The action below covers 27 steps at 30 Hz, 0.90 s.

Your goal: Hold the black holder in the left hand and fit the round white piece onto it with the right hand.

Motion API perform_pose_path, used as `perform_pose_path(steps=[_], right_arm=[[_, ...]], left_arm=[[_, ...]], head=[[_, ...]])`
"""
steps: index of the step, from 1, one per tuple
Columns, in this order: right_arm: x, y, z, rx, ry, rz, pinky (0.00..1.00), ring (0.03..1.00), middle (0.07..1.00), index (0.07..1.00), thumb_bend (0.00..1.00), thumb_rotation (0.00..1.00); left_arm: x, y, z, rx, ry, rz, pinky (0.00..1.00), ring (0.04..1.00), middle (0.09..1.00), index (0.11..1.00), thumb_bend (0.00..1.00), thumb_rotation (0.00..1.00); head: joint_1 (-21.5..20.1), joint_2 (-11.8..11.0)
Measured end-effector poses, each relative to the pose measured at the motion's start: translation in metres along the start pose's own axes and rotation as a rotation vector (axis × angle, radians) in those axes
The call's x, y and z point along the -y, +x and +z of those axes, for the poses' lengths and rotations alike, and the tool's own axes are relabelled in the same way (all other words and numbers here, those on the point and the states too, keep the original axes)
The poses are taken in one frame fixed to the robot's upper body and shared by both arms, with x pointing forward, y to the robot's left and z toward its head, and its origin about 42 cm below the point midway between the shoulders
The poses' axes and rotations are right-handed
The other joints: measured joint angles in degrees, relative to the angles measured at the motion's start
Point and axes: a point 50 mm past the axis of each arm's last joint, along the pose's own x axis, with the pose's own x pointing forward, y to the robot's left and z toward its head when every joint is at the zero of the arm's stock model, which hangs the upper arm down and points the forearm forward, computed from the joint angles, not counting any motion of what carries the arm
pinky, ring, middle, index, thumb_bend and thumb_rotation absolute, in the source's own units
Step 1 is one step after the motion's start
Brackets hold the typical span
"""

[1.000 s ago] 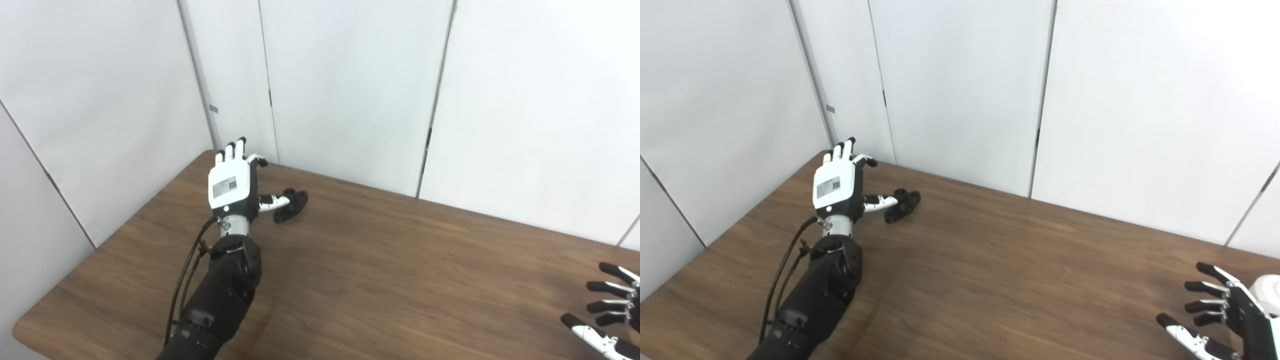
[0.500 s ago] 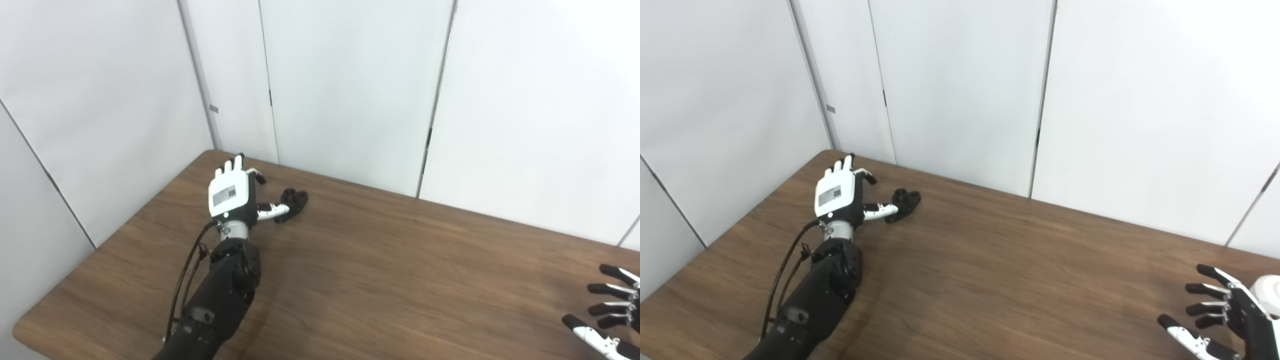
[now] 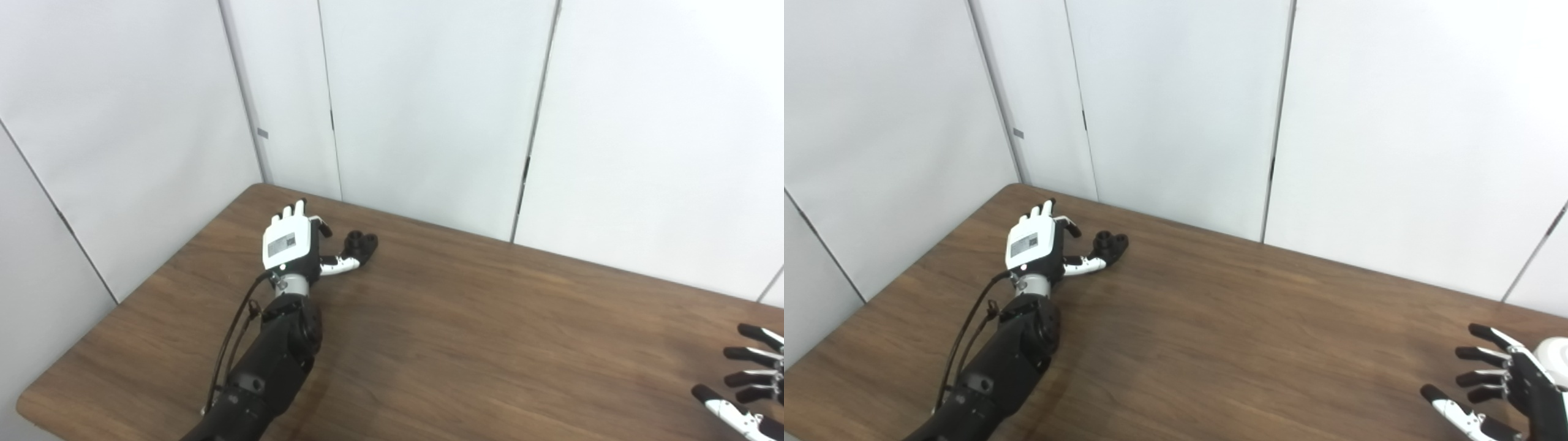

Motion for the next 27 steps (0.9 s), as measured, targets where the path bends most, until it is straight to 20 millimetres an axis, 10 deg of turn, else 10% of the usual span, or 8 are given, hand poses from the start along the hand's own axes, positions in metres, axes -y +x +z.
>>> perform_pose_path(steps=[27], right_arm=[[0.002,-0.004,0.002,-0.003,-0.003,-0.002,0.42,0.524,0.656,0.755,0.53,0.0]], left_arm=[[0.022,0.009,-0.002,0.001,0.012,-0.006,1.0,1.0,1.0,0.618,1.0,0.36]], head=[[-0.8,0.5]])
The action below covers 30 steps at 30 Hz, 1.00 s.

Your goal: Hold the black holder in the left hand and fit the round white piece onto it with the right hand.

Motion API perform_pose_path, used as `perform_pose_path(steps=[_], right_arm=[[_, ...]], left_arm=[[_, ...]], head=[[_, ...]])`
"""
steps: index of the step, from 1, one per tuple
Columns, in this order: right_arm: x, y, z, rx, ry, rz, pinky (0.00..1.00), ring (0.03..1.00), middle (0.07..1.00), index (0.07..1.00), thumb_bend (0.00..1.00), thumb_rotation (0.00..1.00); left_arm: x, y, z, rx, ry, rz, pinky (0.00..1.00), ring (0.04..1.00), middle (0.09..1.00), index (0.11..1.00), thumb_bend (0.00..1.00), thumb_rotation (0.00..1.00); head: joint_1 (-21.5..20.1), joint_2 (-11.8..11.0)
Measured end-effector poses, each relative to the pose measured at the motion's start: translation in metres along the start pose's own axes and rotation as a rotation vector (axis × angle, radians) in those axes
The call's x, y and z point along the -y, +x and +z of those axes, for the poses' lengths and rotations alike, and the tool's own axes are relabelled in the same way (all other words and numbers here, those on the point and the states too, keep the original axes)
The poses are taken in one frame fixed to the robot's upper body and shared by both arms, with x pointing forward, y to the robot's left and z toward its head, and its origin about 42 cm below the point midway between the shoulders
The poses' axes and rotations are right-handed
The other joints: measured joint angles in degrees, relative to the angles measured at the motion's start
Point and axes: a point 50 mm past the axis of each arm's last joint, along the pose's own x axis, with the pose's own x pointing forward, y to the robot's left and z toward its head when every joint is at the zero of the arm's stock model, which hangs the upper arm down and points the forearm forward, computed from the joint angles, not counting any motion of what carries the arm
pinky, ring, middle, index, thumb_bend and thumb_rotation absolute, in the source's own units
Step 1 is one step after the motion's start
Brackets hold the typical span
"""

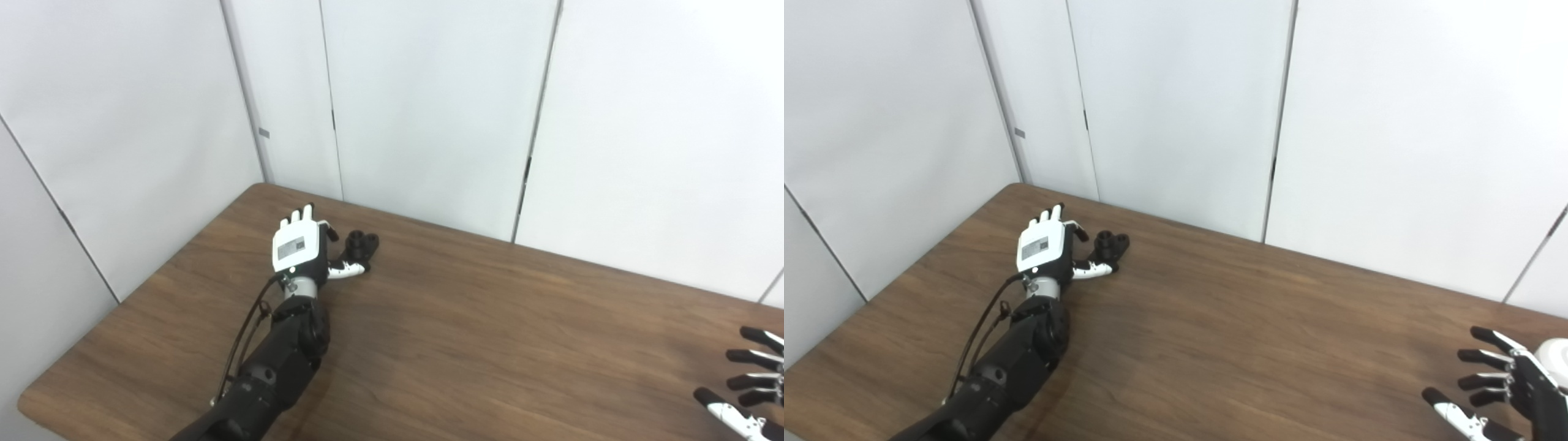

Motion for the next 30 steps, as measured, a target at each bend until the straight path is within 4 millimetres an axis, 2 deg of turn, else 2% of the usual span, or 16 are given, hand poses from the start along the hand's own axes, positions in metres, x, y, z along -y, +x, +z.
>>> perform_pose_path(steps=[7,12,14,21,22,23,25,30], right_arm=[[0.0,-0.001,0.0,-0.002,-0.001,0.001,0.42,0.522,0.65,0.751,0.53,0.0],[0.002,-0.001,0.003,0.004,-0.009,-0.001,0.42,0.521,0.652,0.751,0.52,0.0],[0.002,-0.001,0.003,0.004,-0.01,-0.002,0.43,0.523,0.651,0.749,0.52,0.0],[0.005,-0.002,0.005,0.002,-0.013,-0.004,0.43,0.526,0.648,0.744,0.52,0.0],[0.005,-0.002,0.005,0.002,-0.015,-0.004,0.42,0.525,0.647,0.743,0.52,0.0],[0.006,-0.002,0.004,0.002,-0.019,-0.003,0.42,0.525,0.647,0.743,0.52,0.0],[0.009,-0.002,0.004,0.002,-0.026,-0.003,0.42,0.524,0.648,0.743,0.52,0.0],[0.01,-0.002,0.004,0.0,-0.029,-0.004,0.43,0.528,0.653,0.747,0.53,0.0]], left_arm=[[0.001,0.004,0.0,0.006,-0.016,-0.017,1.0,1.0,1.0,0.608,1.0,0.34],[0.0,0.007,-0.001,0.011,-0.019,-0.051,1.0,1.0,1.0,0.604,0.95,0.31],[0.0,0.008,0.0,0.031,-0.02,-0.06,1.0,1.0,0.99,0.585,0.9,0.26],[0.004,0.015,-0.003,0.085,-0.073,-0.074,1.0,1.0,0.966,0.548,0.88,0.16],[0.005,0.016,-0.003,0.088,-0.075,-0.074,1.0,1.0,0.96,0.512,0.67,0.11],[0.005,0.016,-0.003,0.092,-0.079,-0.07,1.0,1.0,0.957,0.499,0.6,0.09],[0.007,0.016,-0.004,0.095,-0.09,-0.068,1.0,1.0,0.955,0.489,0.54,0.07],[0.01,0.014,-0.001,0.106,-0.137,-0.078,1.0,1.0,0.954,0.484,0.52,0.06]], head=[[-0.3,0.4],[-0.4,0.5],[-0.4,0.5],[-0.6,1.0],[-0.6,1.1],[-0.6,1.1],[-0.5,1.2],[-0.5,1.2]])
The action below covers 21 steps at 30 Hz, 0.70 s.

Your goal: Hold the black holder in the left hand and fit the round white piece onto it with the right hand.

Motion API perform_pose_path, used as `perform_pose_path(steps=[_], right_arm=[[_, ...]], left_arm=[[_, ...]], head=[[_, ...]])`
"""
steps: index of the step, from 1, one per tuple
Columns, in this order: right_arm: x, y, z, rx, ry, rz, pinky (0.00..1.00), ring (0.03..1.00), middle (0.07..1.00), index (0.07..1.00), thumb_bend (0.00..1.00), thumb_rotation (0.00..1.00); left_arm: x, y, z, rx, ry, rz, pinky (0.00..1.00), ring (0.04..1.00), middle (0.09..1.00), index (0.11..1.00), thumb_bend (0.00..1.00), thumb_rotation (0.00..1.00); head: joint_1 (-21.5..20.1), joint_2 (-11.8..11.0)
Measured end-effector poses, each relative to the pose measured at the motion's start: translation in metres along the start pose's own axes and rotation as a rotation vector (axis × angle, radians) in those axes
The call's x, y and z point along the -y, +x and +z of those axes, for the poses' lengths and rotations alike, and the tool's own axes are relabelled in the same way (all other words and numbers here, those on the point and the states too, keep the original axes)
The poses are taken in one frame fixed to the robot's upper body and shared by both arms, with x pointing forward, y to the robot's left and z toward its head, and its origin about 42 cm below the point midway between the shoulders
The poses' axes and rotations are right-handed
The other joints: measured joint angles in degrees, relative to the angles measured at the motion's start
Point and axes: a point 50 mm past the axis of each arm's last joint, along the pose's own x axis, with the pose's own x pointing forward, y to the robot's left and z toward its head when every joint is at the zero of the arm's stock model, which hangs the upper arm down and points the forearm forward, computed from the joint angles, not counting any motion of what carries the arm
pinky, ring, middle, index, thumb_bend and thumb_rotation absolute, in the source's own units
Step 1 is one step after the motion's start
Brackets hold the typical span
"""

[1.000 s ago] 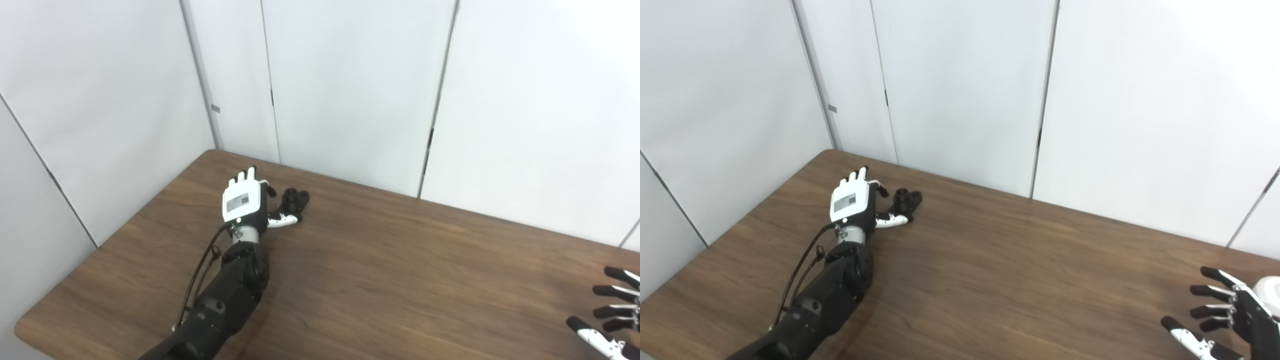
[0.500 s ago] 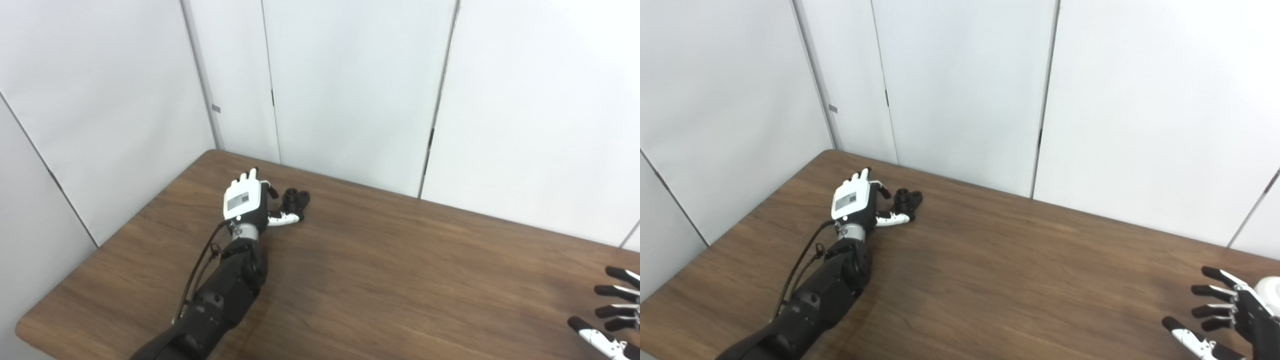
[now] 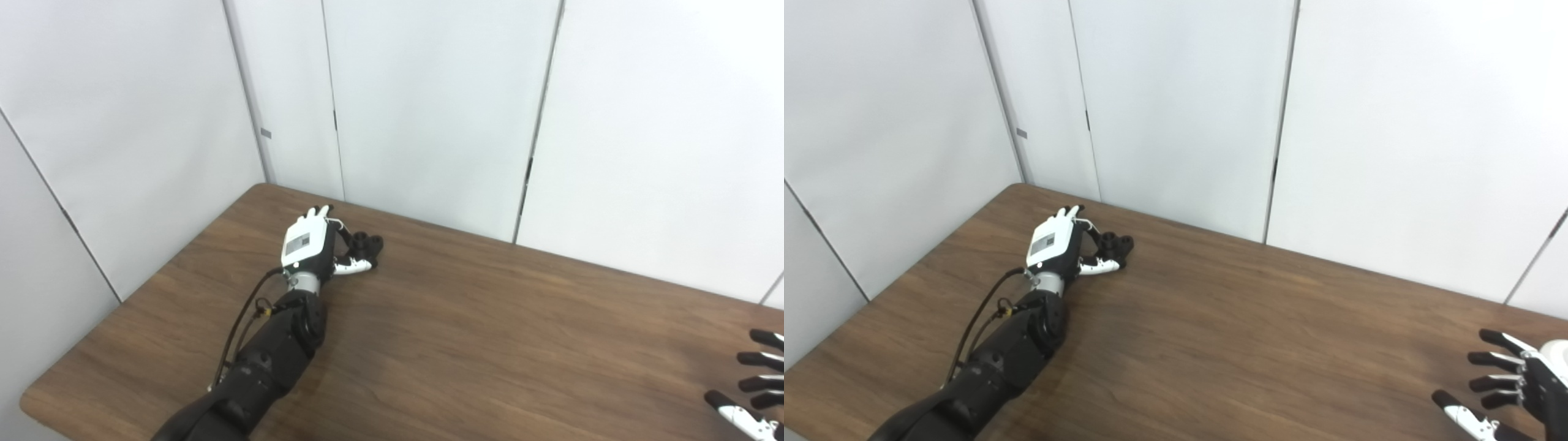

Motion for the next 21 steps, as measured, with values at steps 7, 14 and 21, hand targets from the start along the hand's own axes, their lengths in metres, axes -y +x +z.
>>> perform_pose_path(steps=[7,14,21], right_arm=[[0.002,0.0,0.0,0.0,-0.006,0.001,0.42,0.519,0.648,0.744,0.52,0.0],[0.004,0.0,0.001,0.001,-0.01,-0.001,0.43,0.53,0.65,0.745,0.52,0.0],[0.004,0.0,0.001,-0.008,-0.01,-0.001,0.43,0.532,0.654,0.748,0.52,0.0]], left_arm=[[0.002,0.0,0.0,0.015,-0.028,-0.01,1.0,1.0,0.949,0.482,0.52,0.06],[0.005,-0.002,0.003,0.05,-0.056,-0.024,1.0,1.0,0.943,0.48,0.52,0.06],[0.008,-0.012,0.009,0.136,-0.111,-0.075,1.0,1.0,0.946,0.479,0.52,0.06]], head=[[-0.5,0.4],[-0.5,0.6],[-0.9,0.6]])
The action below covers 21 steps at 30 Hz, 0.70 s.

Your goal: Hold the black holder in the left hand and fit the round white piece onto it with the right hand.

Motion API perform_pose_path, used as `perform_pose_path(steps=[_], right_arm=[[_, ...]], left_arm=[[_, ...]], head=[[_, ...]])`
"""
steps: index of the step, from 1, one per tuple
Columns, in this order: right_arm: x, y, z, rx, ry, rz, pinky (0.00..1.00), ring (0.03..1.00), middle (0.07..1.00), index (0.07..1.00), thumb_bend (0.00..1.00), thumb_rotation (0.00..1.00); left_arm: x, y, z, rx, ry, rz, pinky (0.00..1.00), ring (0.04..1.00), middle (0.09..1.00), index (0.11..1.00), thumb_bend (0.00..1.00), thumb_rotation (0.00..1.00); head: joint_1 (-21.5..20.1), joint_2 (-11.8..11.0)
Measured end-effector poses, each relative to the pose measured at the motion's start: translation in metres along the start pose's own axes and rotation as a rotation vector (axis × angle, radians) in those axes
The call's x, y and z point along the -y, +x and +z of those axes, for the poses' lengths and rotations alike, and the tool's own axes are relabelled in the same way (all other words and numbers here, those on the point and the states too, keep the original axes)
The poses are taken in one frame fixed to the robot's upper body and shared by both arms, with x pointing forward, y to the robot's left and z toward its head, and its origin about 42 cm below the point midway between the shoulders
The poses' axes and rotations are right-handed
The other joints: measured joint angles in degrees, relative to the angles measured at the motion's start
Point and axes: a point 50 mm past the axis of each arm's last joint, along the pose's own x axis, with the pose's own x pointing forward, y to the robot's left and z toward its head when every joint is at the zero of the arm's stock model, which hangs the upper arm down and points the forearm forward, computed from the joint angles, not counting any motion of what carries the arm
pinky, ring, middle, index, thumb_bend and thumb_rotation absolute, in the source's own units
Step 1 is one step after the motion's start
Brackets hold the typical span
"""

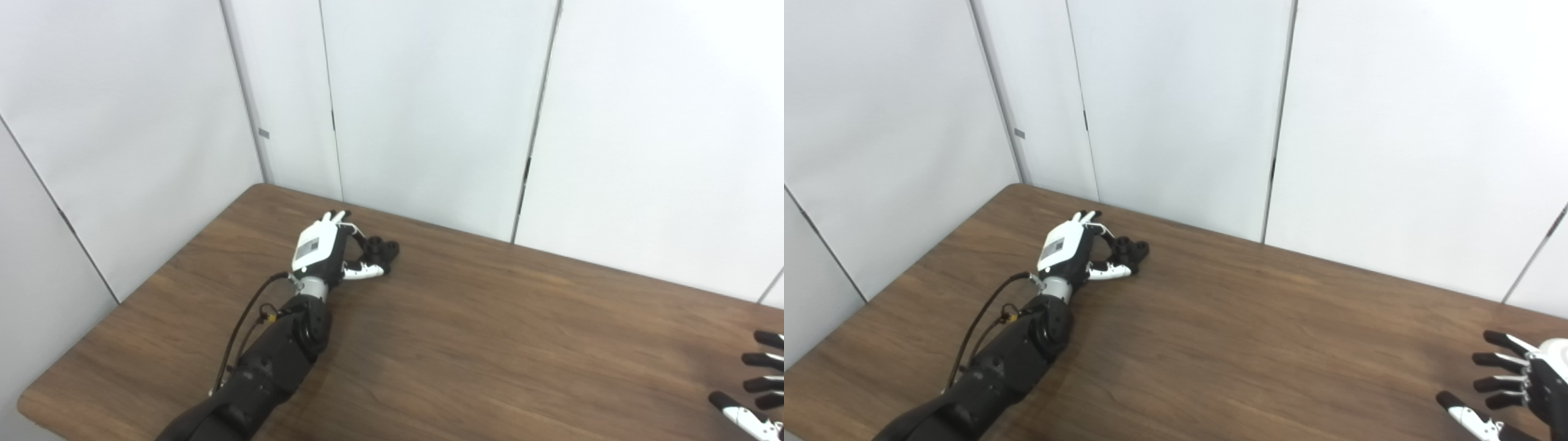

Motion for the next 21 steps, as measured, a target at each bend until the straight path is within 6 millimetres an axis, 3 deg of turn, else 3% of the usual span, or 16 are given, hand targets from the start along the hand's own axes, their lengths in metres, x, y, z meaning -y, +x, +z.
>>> perform_pose_path(steps=[15,21], right_arm=[[-0.003,0.002,0.002,0.006,-0.001,-0.001,0.42,0.524,0.654,0.75,0.53,0.0],[-0.005,0.004,0.0,0.009,0.018,0.003,0.46,0.544,0.659,0.754,0.53,0.0]], left_arm=[[0.013,-0.022,0.029,0.279,-0.035,-0.2,1.0,1.0,0.973,0.485,0.52,0.07],[0.022,-0.029,0.042,0.4,-0.048,-0.286,1.0,1.0,0.984,0.486,0.52,0.07]], head=[[-3.3,0.7],[-5.3,1.1]])
